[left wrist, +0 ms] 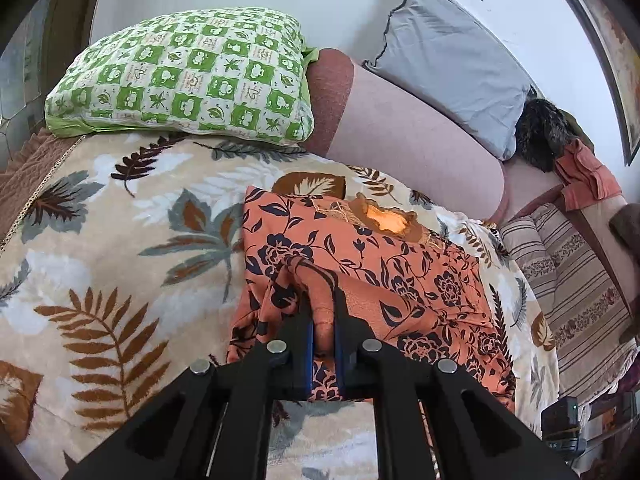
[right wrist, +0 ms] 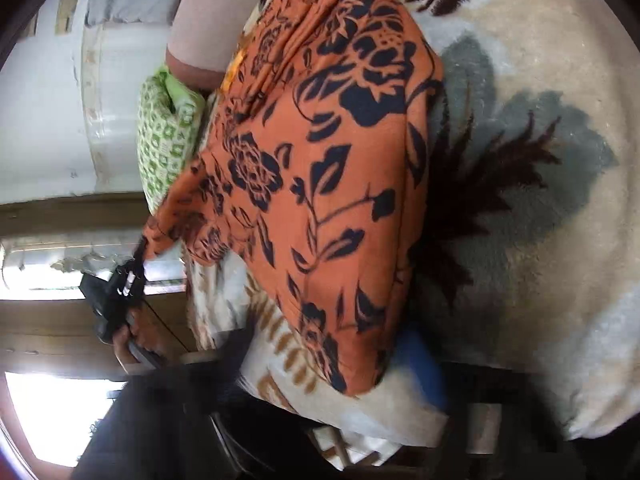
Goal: Fold small clothes
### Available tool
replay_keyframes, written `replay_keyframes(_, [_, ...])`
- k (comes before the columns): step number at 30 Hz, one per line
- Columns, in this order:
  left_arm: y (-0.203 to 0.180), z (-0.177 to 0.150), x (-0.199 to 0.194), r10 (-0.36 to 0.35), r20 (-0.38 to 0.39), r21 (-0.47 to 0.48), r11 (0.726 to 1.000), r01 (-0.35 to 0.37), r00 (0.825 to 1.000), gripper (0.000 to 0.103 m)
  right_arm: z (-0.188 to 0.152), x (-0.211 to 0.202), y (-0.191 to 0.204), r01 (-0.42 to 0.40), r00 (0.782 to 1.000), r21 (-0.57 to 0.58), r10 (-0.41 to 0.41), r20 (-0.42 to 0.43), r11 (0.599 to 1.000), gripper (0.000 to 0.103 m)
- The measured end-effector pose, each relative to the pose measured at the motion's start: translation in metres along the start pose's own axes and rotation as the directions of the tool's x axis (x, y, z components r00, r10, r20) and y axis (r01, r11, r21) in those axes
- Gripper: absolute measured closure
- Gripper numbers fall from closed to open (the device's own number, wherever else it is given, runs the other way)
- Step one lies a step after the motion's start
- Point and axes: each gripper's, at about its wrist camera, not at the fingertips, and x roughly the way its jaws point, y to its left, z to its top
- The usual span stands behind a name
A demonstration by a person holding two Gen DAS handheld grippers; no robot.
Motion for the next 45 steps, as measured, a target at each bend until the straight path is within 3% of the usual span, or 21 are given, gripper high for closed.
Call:
replay_keyframes(4, [0.003, 0.001, -0.005, 0.003, 0.005, 0.011, 1.000, -0.003, 1.000, 0.095, 0.009, -0.011, 0.004, -0.018, 1.000, -0.036, 0.019, 0.018, 0.999, 0.097])
replay_keyframes(9, [-0.001, 0.025, -0.014, -0.020, 0.047, 0.053, 0.998, 0.017, 0.999, 0.095, 0.053, -0.044, 0.037, -0.163, 0.980, -0.089, 0.171, 0.098, 0.983, 0.097])
replay_keyframes(11, [-0.001, 0.047, -0.012, -0.041, 0.064, 0.049, 0.998, 0.038, 0.997, 0.095, 0.089, -0.059, 0.058, -0.213, 0.963, -0.135, 0.232, 0.136, 0.968, 0.097])
replay_keyframes(13, [0.000, 0.081, 0.002, -0.057, 0.082, 0.034, 0.998, 0.054, 0.995, 0.095, 0.149, -0.073, 0.087, -0.263, 0.934, -0.190, 0.299, 0.194, 0.946, 0.097])
replay_keyframes(15, [0.007, 0.114, 0.035, -0.015, 0.092, -0.004, 1.000, 0.016, 0.996, 0.094, 0.217, -0.070, 0.100, -0.300, 0.917, -0.191, 0.338, 0.212, 0.934, 0.094])
replay_keyframes(17, [0.024, 0.142, 0.087, 0.077, 0.062, -0.076, 0.994, -0.072, 0.995, 0.068, 0.283, -0.041, 0.099, -0.251, 0.935, -0.157, 0.282, 0.217, 0.955, 0.093])
replay_keyframes(18, [0.034, 0.148, 0.109, 0.116, 0.017, -0.108, 0.988, -0.113, 0.993, 0.044, 0.305, -0.029, 0.089, -0.180, 0.948, -0.117, 0.204, 0.246, 0.977, 0.089])
replay_keyframes(20, [0.048, 0.147, 0.142, 0.149, -0.064, -0.129, 0.979, -0.156, 0.987, 0.039, 0.326, -0.002, 0.059, -0.043, 0.958, 0.007, 0.040, 0.284, 0.999, 0.084])
replay_keyframes(21, [0.054, 0.140, 0.148, 0.167, -0.079, -0.127, 0.976, -0.176, 0.983, 0.039, 0.325, 0.010, 0.045, -0.032, 0.967, 0.041, 0.021, 0.253, 0.999, 0.076])
replay_keyframes(23, [0.055, 0.123, 0.141, 0.186, -0.043, -0.067, 0.980, -0.189, 0.982, 0.039, 0.307, 0.020, 0.038, 0.027, 0.970, -0.006, -0.024, 0.242, 1.000, 0.064])
replay_keyframes(25, [0.056, 0.097, 0.125, 0.210, -0.028, 0.009, 0.978, -0.210, 0.977, 0.038, 0.289, 0.015, 0.044, 0.110, 0.960, -0.106, -0.078, 0.270, 0.988, 0.033])
replay_keyframes(29, [0.054, 0.044, 0.112, 0.078, -0.132, 0.025, 0.997, -0.076, 0.988, 0.034, 0.274, 0.019, 0.060, 0.248, 0.946, -0.231, -0.183, 0.267, 0.941, 0.029])
replay_keyframes(30, [0.050, 0.034, 0.115, 0.065, -0.160, 0.033, 0.998, -0.061, 0.985, 0.027, 0.275, 0.026, 0.062, 0.265, 0.947, -0.250, -0.203, 0.250, 0.931, 0.029])
replay_keyframes(33, [0.041, 0.010, 0.144, 0.074, -0.249, 0.076, 0.996, -0.056, 0.966, 0.025, 0.275, 0.054, 0.057, 0.291, 0.954, -0.295, -0.252, 0.163, 0.910, 0.028])
replay_keyframes(35, [0.037, 0.004, 0.163, 0.149, -0.270, 0.075, 0.988, -0.133, 0.951, 0.037, 0.272, 0.062, 0.058, 0.341, 0.939, -0.337, -0.299, 0.171, 0.878, 0.026])
replay_keyframes(36, [0.032, 0.006, 0.165, 0.165, -0.260, 0.103, 0.984, -0.143, 0.951, 0.054, 0.272, 0.068, 0.063, 0.360, 0.933, -0.359, -0.322, 0.162, 0.861, 0.025])
replay_keyframes(37, [0.024, 0.009, 0.168, 0.147, -0.274, 0.120, 0.986, -0.118, 0.950, 0.083, 0.273, 0.071, 0.065, 0.359, 0.933, -0.351, -0.327, 0.149, 0.865, 0.034])
replay_keyframes(38, [0.021, 0.013, 0.169, 0.130, -0.300, 0.081, 0.991, -0.111, 0.945, 0.083, 0.273, 0.071, 0.065, 0.343, 0.939, -0.340, -0.323, 0.116, 0.875, 0.051])
replay_keyframes(39, [0.019, 0.016, 0.169, 0.144, -0.303, 0.072, 0.989, -0.128, 0.942, 0.084, 0.275, 0.071, 0.065, 0.321, 0.947, -0.317, -0.310, 0.087, 0.893, 0.081])
replay_keyframes(41, [0.015, 0.025, 0.160, 0.148, -0.289, 0.043, 0.989, -0.141, 0.946, 0.085, 0.272, 0.065, 0.075, 0.321, 0.947, -0.315, -0.309, 0.088, 0.893, 0.082])
replay_keyframes(45, [-0.003, 0.034, 0.097, 0.072, -0.206, 0.001, 0.997, -0.073, 0.976, 0.086, 0.243, 0.021, 0.113, 0.209, 0.975, -0.318, -0.171, 0.145, 0.925, 0.082])
